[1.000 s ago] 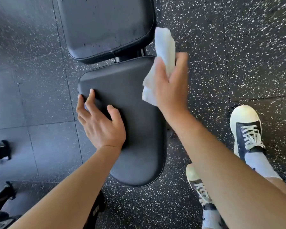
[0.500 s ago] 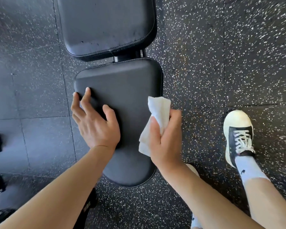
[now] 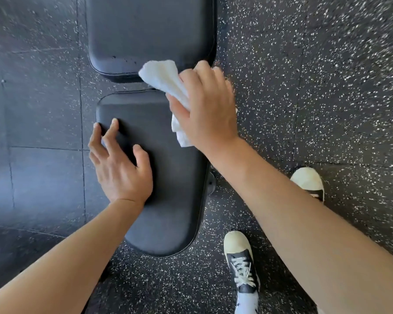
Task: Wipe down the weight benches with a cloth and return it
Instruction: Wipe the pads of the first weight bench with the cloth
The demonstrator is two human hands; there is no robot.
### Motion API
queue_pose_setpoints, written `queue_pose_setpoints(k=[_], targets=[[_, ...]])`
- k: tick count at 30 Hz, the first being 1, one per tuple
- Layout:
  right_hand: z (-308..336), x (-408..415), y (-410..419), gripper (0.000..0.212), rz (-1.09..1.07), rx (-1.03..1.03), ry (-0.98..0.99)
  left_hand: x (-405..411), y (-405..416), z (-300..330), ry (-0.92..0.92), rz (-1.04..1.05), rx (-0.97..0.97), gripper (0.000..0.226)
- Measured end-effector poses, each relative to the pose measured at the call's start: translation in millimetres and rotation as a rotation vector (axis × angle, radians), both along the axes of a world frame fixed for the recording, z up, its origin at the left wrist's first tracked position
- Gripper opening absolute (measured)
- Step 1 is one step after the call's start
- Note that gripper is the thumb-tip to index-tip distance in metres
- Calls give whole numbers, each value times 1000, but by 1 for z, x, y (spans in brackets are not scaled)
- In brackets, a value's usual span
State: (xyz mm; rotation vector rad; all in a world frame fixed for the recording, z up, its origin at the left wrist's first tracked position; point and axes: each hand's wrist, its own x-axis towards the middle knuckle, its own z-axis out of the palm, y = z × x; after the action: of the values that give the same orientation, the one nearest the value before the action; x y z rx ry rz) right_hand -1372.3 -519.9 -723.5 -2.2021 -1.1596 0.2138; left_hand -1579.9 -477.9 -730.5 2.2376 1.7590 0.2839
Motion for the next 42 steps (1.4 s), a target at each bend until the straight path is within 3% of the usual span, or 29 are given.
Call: queue_pose_setpoints(k=[3, 9, 17, 21, 29, 36, 42], targets=[[-5, -12, -34, 22, 109, 80, 11, 1, 0, 1, -3, 6, -10, 63], [-11, -16, -70, 29, 367, 54, -41, -1, 1, 0, 28, -15, 14, 66], [9, -14, 20, 29, 580, -119, -344, 4, 1, 8, 23, -19, -12, 66], [11, -29, 93, 28, 712, -100, -263, 4, 5, 13, 18, -50, 5, 66], [8, -44, 122, 24, 713, -59, -133, 2, 5, 15, -40, -18, -31, 68], [4, -45, 126, 26, 735, -58, -156, -1, 5, 9, -42, -19, -16, 68], [6, -44, 125, 25, 768, -64, -135, 1, 1, 20, 37, 18, -89, 84]])
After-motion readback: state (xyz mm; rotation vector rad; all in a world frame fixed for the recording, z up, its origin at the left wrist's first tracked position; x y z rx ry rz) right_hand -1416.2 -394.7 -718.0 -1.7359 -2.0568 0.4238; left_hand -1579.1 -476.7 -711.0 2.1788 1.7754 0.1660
